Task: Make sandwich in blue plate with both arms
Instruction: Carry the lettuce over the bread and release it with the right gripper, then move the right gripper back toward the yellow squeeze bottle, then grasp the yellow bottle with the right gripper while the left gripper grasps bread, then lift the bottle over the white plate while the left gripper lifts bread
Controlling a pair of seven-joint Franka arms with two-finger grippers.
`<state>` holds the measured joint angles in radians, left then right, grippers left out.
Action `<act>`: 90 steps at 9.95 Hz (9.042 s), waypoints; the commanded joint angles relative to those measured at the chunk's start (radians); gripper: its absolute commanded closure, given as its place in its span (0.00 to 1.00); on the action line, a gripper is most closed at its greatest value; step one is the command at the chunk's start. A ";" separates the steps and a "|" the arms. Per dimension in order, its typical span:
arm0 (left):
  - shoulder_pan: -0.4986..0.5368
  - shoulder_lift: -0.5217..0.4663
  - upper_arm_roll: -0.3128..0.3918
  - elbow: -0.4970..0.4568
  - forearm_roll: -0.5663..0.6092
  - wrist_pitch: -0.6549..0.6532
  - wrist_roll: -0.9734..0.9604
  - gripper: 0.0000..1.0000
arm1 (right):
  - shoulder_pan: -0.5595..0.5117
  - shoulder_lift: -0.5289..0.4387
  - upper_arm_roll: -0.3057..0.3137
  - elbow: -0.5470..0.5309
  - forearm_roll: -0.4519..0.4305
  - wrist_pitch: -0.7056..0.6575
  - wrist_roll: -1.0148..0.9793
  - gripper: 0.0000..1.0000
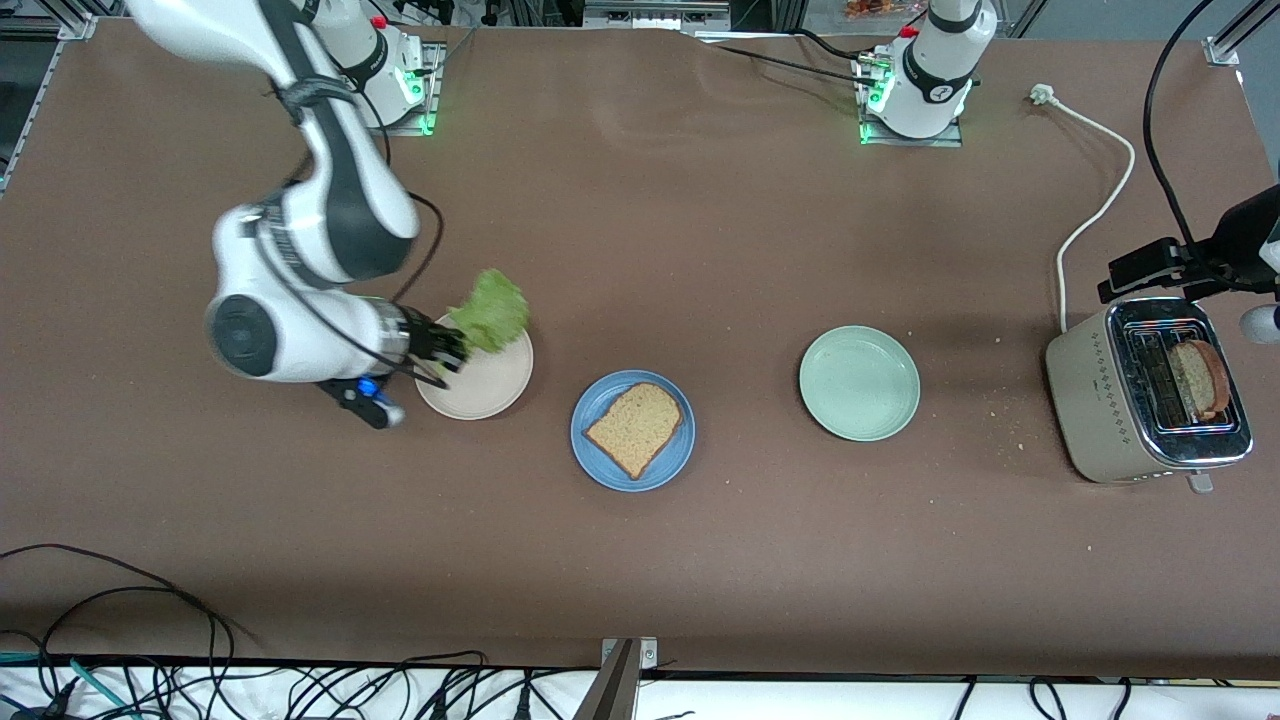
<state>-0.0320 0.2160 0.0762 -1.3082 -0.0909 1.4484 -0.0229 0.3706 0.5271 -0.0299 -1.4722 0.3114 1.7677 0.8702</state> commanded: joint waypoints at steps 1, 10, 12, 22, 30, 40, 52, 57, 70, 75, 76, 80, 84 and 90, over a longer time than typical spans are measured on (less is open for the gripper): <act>-0.008 -0.010 0.004 0.000 0.016 0.001 0.014 0.00 | 0.120 0.134 -0.011 0.026 0.081 0.376 0.259 1.00; -0.008 -0.010 0.004 0.000 0.014 0.001 0.014 0.00 | 0.234 0.303 0.015 0.092 0.069 0.682 0.496 0.14; -0.008 -0.009 0.004 0.000 0.013 0.001 0.014 0.00 | 0.237 0.278 0.002 0.085 -0.001 0.677 0.497 0.04; -0.006 -0.009 0.004 0.000 0.017 0.001 0.014 0.00 | 0.228 -0.152 -0.201 -0.055 -0.342 -0.142 -0.275 0.00; 0.000 -0.007 0.005 -0.002 0.022 0.001 0.014 0.00 | 0.225 -0.283 -0.491 -0.146 -0.284 -0.125 -1.068 0.02; 0.164 0.091 0.013 -0.005 0.126 0.023 0.217 0.00 | -0.439 -0.170 -0.194 -0.295 0.143 0.018 -2.134 0.02; 0.329 0.385 0.016 -0.006 0.131 0.256 0.310 0.19 | -0.549 0.215 -0.191 -0.254 0.725 -0.163 -3.307 0.01; 0.331 0.388 0.013 -0.006 0.221 0.254 0.308 1.00 | -0.541 0.264 -0.163 -0.261 0.779 -0.241 -3.318 0.01; 0.325 0.217 -0.015 0.000 0.204 0.150 0.310 1.00 | -0.504 0.257 -0.136 -0.185 0.789 -0.287 -2.963 0.88; 0.325 0.096 -0.021 0.000 0.203 0.020 0.365 1.00 | -0.372 0.082 -0.145 -0.131 0.632 -0.142 -2.451 0.88; 0.325 0.073 -0.022 0.000 0.201 -0.008 0.365 1.00 | -0.336 0.062 -0.143 -0.107 0.567 -0.102 -2.356 0.87; 0.334 0.011 -0.012 0.000 0.091 -0.092 0.353 1.00 | -0.123 0.040 -0.140 0.018 0.236 0.038 -1.898 0.87; 0.330 0.005 -0.015 -0.002 0.077 -0.103 0.351 1.00 | 0.107 0.040 -0.142 0.070 -0.179 0.105 -1.584 0.86; 0.334 0.011 -0.012 -0.022 -0.007 -0.105 0.350 1.00 | 0.382 0.103 -0.142 0.089 -0.761 0.090 -1.519 0.86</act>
<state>0.2959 0.2383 0.0644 -1.3132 -0.0430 1.3541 0.3204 0.6758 0.5854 -0.1592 -1.4119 -0.2940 1.8753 -0.6529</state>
